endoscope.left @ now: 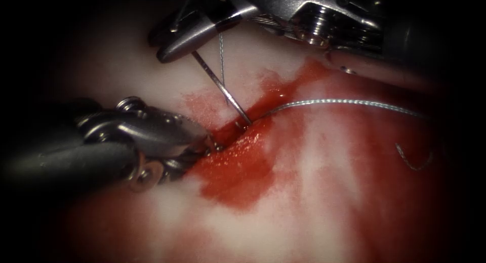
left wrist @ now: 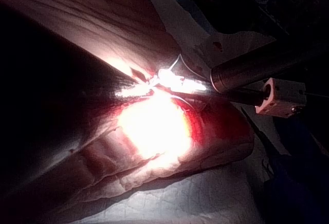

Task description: Wound Closure

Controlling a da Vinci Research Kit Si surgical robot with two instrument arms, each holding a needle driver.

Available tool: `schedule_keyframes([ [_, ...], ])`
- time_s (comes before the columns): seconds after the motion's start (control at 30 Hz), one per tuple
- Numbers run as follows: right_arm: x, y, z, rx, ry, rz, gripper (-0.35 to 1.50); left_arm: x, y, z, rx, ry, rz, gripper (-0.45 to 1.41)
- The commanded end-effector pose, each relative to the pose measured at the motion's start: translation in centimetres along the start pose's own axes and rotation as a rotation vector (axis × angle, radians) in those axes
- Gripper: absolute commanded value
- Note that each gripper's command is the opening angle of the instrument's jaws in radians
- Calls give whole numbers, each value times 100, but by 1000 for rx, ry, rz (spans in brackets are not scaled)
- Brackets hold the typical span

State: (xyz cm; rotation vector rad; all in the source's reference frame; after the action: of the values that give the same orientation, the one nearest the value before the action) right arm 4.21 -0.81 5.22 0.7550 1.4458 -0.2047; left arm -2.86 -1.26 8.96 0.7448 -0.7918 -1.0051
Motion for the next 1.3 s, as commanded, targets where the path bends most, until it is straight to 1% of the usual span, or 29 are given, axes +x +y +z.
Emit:
schedule_keyframes([
  [0.03,13,11,3,5,5,12,-35,-12,-1,2,0,-5,4,-45],
  [0.27,17,16,0,0,9,24,-35,-11,-1,3,2,-2,5,-45],
  [0.37,19,18,-1,-6,11,-3,-35,-11,-1,3,2,-1,5,-45],
  [0.53,21,19,-1,-14,12,-1,-35,-11,-1,3,3,-1,6,-45],
  [0.7,21,20,0,-18,0,-76,-35,-11,-2,3,3,0,6,-45],
  [0.93,22,20,0,-17,-13,-128,-35,-11,-2,4,3,0,7,-45],
  [1.13,23,20,0,-15,-24,-221,-35,-10,-2,4,3,1,8,-45],
  [1.3,24,20,1,-14,-26,-226,-35,-10,-2,4,3,1,8,-45],
])
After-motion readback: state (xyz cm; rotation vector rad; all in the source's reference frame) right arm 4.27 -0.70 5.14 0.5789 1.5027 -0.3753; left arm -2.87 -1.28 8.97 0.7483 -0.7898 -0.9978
